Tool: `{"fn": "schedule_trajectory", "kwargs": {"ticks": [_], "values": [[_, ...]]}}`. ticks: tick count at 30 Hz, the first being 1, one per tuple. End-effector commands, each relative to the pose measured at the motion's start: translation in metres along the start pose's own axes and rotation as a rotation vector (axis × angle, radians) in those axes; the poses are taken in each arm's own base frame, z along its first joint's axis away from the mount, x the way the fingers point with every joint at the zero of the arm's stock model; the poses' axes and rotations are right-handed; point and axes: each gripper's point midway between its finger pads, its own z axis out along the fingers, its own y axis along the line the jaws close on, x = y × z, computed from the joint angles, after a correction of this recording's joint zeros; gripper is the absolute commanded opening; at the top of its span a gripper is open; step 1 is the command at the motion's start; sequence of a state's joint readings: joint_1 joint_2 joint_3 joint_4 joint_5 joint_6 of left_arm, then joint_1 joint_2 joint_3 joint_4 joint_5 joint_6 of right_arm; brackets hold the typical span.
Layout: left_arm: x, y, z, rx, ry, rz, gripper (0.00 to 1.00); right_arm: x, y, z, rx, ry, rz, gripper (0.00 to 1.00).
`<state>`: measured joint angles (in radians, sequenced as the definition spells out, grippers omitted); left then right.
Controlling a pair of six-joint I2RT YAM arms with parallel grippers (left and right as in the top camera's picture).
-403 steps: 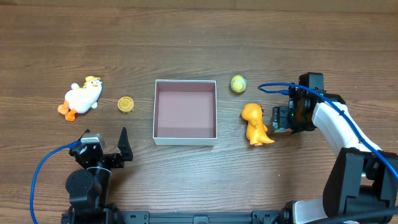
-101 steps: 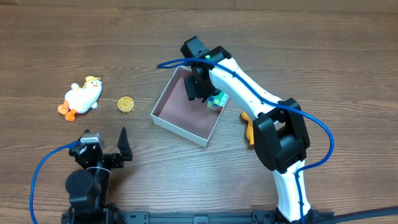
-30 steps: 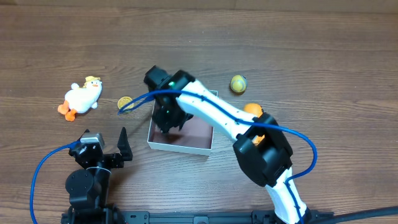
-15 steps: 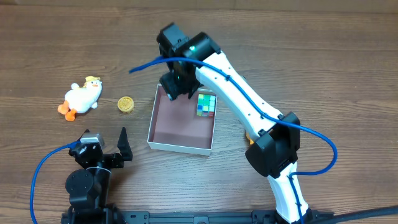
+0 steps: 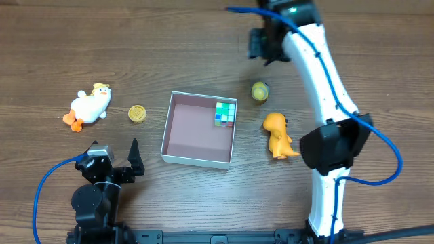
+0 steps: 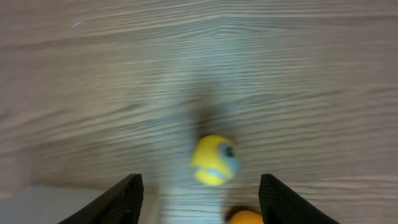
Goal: Pack container
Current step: 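Move right gripper to the yellow ball and grasp it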
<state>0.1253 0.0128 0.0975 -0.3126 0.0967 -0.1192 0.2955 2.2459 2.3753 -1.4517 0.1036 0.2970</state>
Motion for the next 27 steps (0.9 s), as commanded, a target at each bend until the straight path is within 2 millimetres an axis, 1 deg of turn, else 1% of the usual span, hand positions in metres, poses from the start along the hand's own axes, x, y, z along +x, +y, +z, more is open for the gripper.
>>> {"fn": "schedule_trajectory", "kwargs": {"ticks": [1, 2, 5, 9, 13, 16, 19, 21, 23, 26, 27], "values": [[-0.001, 0.001, 0.000, -0.005, -0.009, 0.022, 1.00, 0.009, -0.010, 0.023, 0.004, 0.076, 0.038, 0.62], [-0.001, 0.001, 0.000, -0.005, -0.008, 0.022, 1.00, 0.016, -0.015, 0.037, 0.014, 0.121, 0.038, 0.62], [-0.001, 0.001, 0.000, -0.005, -0.008, 0.022, 1.00, 0.027, -0.016, 0.058, 0.023, 0.178, 0.022, 0.62], [-0.001, 0.001, 0.000, -0.005, -0.009, 0.022, 1.00, 0.032, -0.019, 0.073, 0.027, 0.194, 0.028, 0.62], [-0.001, 0.001, 0.000, -0.005, -0.008, 0.022, 1.00, 0.047, -0.028, 0.094, 0.036, 0.246, 0.046, 0.62], [-0.001, 0.001, 0.000, -0.005, -0.009, 0.022, 1.00, 0.060, -0.029, 0.108, 0.031, 0.285, 0.044, 0.62], [-0.001, 0.001, 0.000, -0.005, -0.009, 0.022, 1.00, 0.070, -0.031, 0.118, 0.037, 0.309, 0.039, 0.63], [-0.001, 0.001, 0.000, -0.005, -0.008, 0.022, 1.00, 0.074, -0.029, 0.123, 0.023, 0.318, 0.035, 0.64], [-0.001, 0.001, 0.000, -0.005, -0.008, 0.022, 1.00, 0.076, -0.023, 0.126, -0.017, 0.327, 0.016, 0.66], [-0.001, 0.001, 0.000, -0.005, -0.008, 0.022, 1.00, 0.076, -0.022, 0.126, -0.020, 0.325, 0.014, 0.72], [-0.001, 0.001, 0.000, -0.005, -0.008, 0.022, 1.00, 0.076, -0.022, 0.126, -0.021, 0.326, 0.014, 0.72]]}}
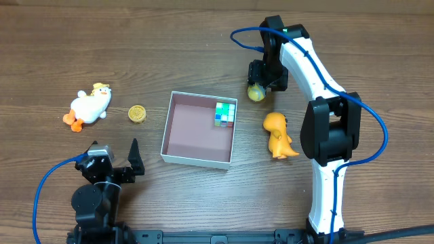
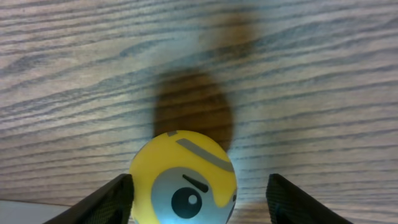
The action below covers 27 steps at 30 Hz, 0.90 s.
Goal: Pack container
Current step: 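Move right gripper to the yellow ball and grasp it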
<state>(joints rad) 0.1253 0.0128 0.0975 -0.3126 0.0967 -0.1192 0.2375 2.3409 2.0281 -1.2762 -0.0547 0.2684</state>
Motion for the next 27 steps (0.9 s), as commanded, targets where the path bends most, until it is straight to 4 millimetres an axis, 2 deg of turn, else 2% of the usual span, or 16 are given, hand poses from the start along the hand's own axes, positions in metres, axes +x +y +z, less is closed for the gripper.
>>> {"fn": "schedule_trajectory", "kwargs": {"ticks": [1, 6, 10, 19, 27], "values": [[-0.001, 0.001, 0.000, -0.005, -0.008, 0.022, 1.00, 0.006, -0.007, 0.006, 0.027, 0.025, -0.009, 0.72], [-0.001, 0.001, 0.000, -0.005, -0.008, 0.022, 1.00, 0.010, -0.003, 0.006, 0.005, 0.041, -0.036, 0.74], [-0.001, 0.001, 0.000, -0.005, -0.008, 0.022, 1.00, 0.011, -0.003, 0.006, 0.001, 0.043, -0.036, 0.67], [-0.001, 0.001, 0.000, -0.005, -0.009, 0.022, 1.00, 0.023, -0.002, 0.005, -0.008, 0.095, -0.031, 0.62], [-0.001, 0.001, 0.000, -0.005, -0.008, 0.022, 1.00, 0.045, 0.004, 0.003, -0.007, 0.178, -0.041, 0.66]]}}
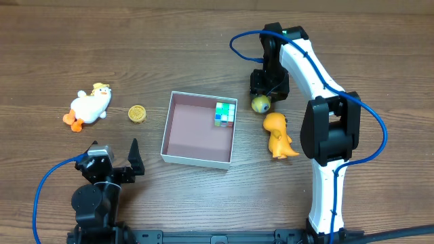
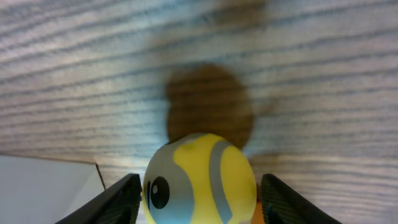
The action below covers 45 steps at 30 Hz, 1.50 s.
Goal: Pack container
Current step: 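Move right gripper to the yellow ball and grasp it, then carry the yellow ball over the box with right gripper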
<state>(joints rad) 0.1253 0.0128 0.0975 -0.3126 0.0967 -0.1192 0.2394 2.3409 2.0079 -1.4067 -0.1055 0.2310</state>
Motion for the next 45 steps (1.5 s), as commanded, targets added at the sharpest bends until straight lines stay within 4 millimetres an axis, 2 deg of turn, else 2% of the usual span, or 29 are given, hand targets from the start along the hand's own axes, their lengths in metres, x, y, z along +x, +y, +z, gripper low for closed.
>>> {"fn": "schedule_trajectory", "kwargs": {"ticks": [1, 4, 8, 14, 25, 31, 37, 42, 45], "values": [[-0.001, 0.001, 0.000, -0.005, -0.009, 0.022, 1.00, 0.008, 0.010, 0.003, -0.002, 0.024, -0.024, 0.66], [-0.001, 0.001, 0.000, -0.005, -0.008, 0.022, 1.00, 0.012, 0.018, 0.004, 0.000, 0.026, -0.043, 0.65], [-0.001, 0.001, 0.000, -0.005, -0.008, 0.022, 1.00, 0.015, 0.022, 0.005, 0.003, 0.031, -0.054, 0.51], [-0.001, 0.001, 0.000, -0.005, -0.008, 0.022, 1.00, 0.016, 0.022, 0.005, -0.002, 0.039, -0.053, 0.36], [-0.001, 0.001, 0.000, -0.005, -0.009, 0.022, 1.00, 0.009, 0.020, 0.001, -0.006, 0.016, -0.067, 0.33], [-0.001, 0.001, 0.000, -0.005, -0.009, 0.022, 1.00, -0.005, 0.019, -0.024, -0.026, -0.044, -0.059, 0.33], [-0.001, 0.001, 0.000, -0.005, -0.008, 0.022, 1.00, -0.017, 0.020, -0.068, -0.026, -0.132, -0.093, 0.33], [-0.001, 0.001, 0.000, -0.005, -0.009, 0.022, 1.00, -0.018, 0.025, -0.100, -0.032, -0.188, -0.122, 0.33], [-0.001, 0.001, 0.000, -0.005, -0.009, 0.022, 1.00, -0.012, 0.036, -0.116, -0.045, -0.206, -0.173, 0.33]]}}
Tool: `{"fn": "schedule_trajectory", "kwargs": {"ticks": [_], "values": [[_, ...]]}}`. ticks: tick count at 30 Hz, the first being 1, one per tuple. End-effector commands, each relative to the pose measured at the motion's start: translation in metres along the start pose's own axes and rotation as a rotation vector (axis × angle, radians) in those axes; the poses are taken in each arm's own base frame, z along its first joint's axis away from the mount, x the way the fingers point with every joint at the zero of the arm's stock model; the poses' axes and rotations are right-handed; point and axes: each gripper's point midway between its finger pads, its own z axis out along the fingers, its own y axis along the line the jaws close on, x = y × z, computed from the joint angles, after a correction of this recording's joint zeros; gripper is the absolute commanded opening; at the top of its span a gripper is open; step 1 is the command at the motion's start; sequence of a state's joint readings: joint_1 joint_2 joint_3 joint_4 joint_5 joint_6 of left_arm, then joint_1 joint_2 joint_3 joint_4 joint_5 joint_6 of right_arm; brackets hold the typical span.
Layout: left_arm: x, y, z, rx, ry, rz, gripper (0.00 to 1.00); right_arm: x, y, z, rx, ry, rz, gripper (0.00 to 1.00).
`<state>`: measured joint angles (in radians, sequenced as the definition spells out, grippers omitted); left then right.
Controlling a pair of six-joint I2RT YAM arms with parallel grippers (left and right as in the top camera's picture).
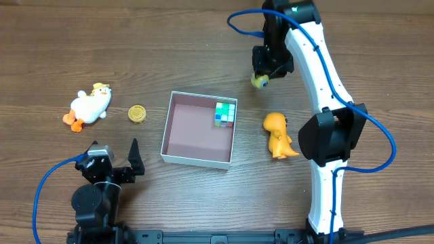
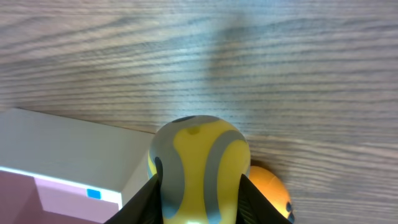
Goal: Pack container
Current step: 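Carry the yellow ball over the box with right gripper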
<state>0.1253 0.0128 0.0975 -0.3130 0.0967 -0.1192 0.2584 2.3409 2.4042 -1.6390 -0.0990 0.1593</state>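
Observation:
My right gripper [image 1: 261,76] is shut on the yellow and grey ball [image 1: 259,80] and holds it off the table, beyond the far right corner of the white box [image 1: 165,139]. In the right wrist view the ball [image 2: 200,165] fills the space between the black fingers [image 2: 140,208], with the box [image 2: 68,149] lower left and the orange dinosaur [image 2: 270,196] lower right. A multicoloured cube [image 1: 226,113] lies in the box's far right corner. My left gripper [image 1: 123,163] rests open at the near left.
An orange dinosaur toy [image 1: 278,134] lies right of the box. A white duck plush [image 1: 88,105] and a small yellow disc [image 1: 137,113] sit left of the box. The right arm's blue cable [image 1: 380,135] loops along its right side.
The right gripper has shut on the ball and now holds it lifted, farther back on the table than where it lay beside the dinosaur's head.
The right gripper hung open behind the ball, which lay right of the box. It then stood open around the ball on the table. Later the ball lay nearer the dinosaur, still between open fingers. Now it is gripped and raised.

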Motion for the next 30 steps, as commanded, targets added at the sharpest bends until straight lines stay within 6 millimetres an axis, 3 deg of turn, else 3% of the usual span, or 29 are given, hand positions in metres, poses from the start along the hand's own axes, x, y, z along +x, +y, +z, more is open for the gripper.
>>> {"fn": "schedule_trajectory", "kwargs": {"ticks": [1, 5, 11, 18, 22, 30], "values": [[-0.001, 0.001, 0.000, -0.005, -0.009, 0.022, 1.00, -0.002, 0.018, -0.021, -0.013, -0.050, -0.075, 0.33], [-0.001, 0.001, 0.000, -0.005, -0.009, 0.022, 1.00, 0.009, 0.048, -0.024, -0.022, -0.048, -0.162, 0.33], [-0.001, 0.001, 0.000, -0.005, -0.009, 0.022, 1.00, 0.040, 0.112, -0.016, -0.034, -0.026, -0.319, 0.33], [-0.001, 0.001, 0.000, -0.005, -0.009, 0.022, 1.00, 0.075, 0.162, -0.011, -0.040, -0.007, -0.452, 0.33], [-0.001, 0.001, 0.000, -0.005, -0.009, 0.022, 1.00, 0.082, 0.167, -0.004, 0.013, -0.007, -0.489, 0.34], [-0.001, 0.001, 0.000, -0.005, -0.007, 0.022, 1.00, 0.082, 0.162, 0.034, 0.032, 0.038, -0.505, 0.34]]}}
